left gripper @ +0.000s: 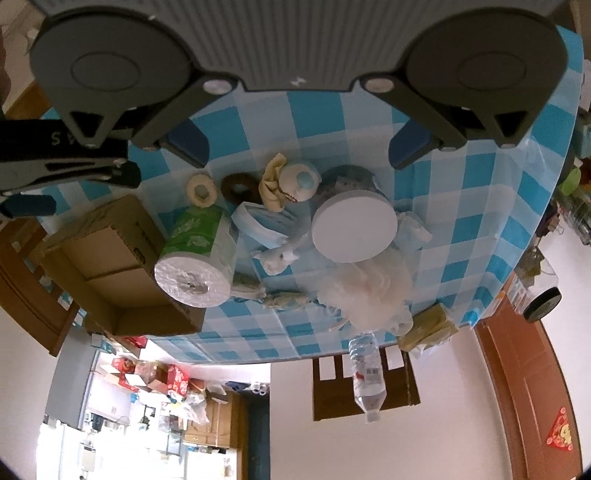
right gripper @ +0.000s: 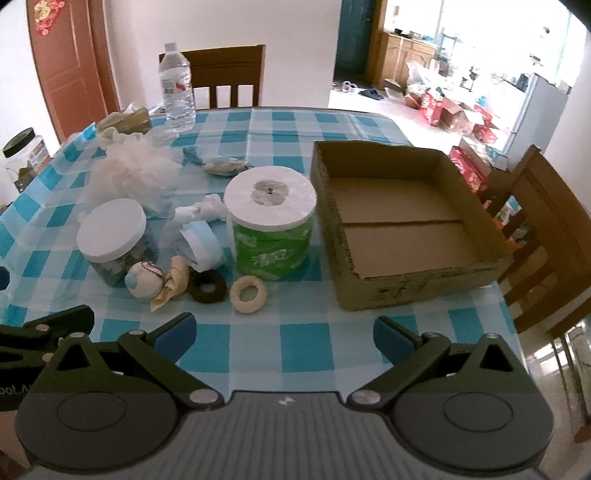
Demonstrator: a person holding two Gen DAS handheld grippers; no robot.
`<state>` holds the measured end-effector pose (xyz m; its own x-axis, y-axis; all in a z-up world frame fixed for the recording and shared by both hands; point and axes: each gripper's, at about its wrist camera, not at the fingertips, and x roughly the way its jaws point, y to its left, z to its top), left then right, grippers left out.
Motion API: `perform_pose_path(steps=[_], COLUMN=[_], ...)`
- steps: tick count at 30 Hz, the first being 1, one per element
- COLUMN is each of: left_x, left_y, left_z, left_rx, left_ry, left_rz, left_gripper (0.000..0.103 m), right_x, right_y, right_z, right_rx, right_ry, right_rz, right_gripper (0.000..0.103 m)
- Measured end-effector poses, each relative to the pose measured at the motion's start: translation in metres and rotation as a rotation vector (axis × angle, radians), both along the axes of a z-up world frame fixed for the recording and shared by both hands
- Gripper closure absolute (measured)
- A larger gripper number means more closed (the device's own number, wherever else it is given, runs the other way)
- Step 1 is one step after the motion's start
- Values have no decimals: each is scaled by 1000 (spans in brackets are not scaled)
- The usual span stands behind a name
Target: Organize soft objects
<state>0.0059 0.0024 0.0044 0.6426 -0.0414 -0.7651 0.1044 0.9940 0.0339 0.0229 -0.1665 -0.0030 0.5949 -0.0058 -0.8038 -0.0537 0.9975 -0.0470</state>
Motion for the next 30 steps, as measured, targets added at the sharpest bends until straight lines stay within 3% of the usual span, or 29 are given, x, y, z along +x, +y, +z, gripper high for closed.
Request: perform_pose_path(steps=[16, 30], left_x=[7, 33], left_y=[22, 40], left_z=[-26, -71], left_rx=[0, -76], left_ry=[-54, -17], left_rz=[-70, -121], left_gripper=[1, 1], right_x=[6, 12], right_y=[0, 8], right_z=[-29, -57], right_rx=[55, 64], right_ry=[-3, 34], right_rz=[96, 124], right_gripper=[0, 0])
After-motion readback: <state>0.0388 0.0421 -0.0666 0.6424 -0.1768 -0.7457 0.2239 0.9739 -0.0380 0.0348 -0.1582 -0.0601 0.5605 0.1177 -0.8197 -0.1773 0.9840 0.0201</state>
